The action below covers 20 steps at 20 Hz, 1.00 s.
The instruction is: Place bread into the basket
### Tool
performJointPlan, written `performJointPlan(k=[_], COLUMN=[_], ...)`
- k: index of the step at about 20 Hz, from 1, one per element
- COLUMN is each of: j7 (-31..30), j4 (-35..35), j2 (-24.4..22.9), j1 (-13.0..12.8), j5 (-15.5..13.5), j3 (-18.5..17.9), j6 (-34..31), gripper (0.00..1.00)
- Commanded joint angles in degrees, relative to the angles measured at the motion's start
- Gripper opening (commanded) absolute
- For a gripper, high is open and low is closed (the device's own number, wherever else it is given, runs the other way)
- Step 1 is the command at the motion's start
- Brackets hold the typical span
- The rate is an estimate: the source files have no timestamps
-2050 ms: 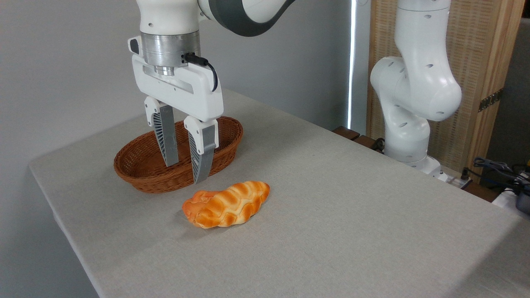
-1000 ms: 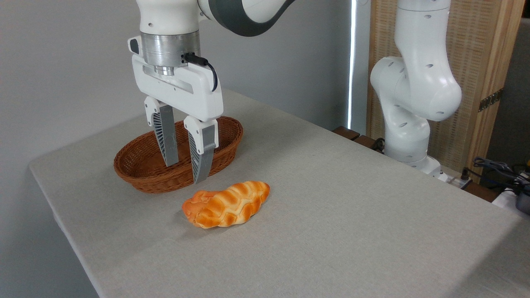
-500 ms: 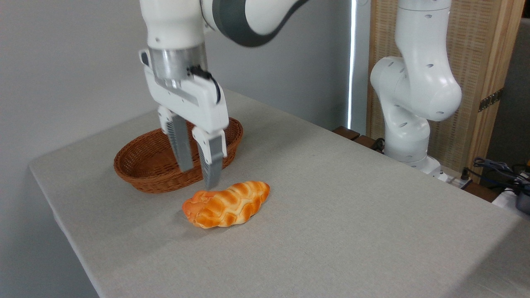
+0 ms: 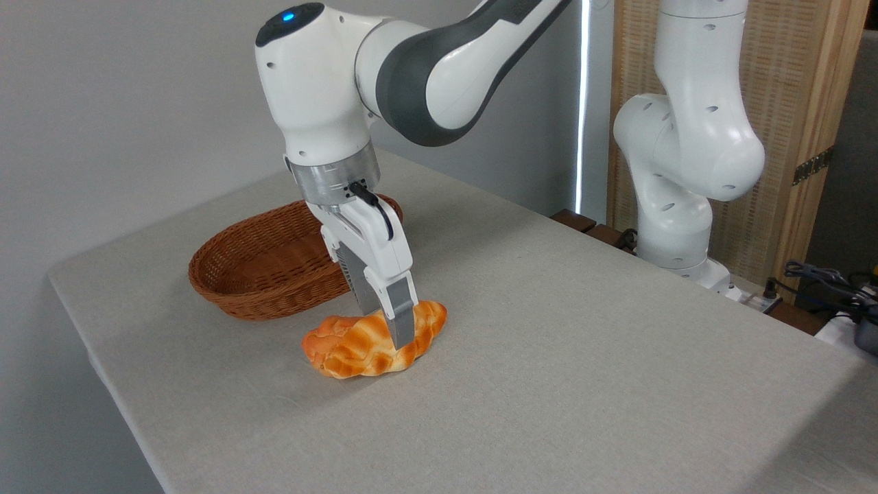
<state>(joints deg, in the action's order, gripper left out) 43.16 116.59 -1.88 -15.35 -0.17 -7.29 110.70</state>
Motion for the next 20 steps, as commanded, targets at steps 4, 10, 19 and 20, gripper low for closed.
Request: performJointPlan(k=[4, 10, 19, 20], j7=[3.68, 6.15, 6.06, 6.06], j4=[1.10, 1.10, 1.63, 1.71], j2=[-0.23, -0.23, 0.82, 0.82], j1=[0.15, 0.24, -2.39, -2.49], j5=[0.26, 1.84, 1.75, 1.75], j3=[-0.71, -5.19, -5.02, -5.02], j6=[-0.57, -0.49, -0.40, -0.40], gripper=[1.00, 1.00, 1.00, 1.00])
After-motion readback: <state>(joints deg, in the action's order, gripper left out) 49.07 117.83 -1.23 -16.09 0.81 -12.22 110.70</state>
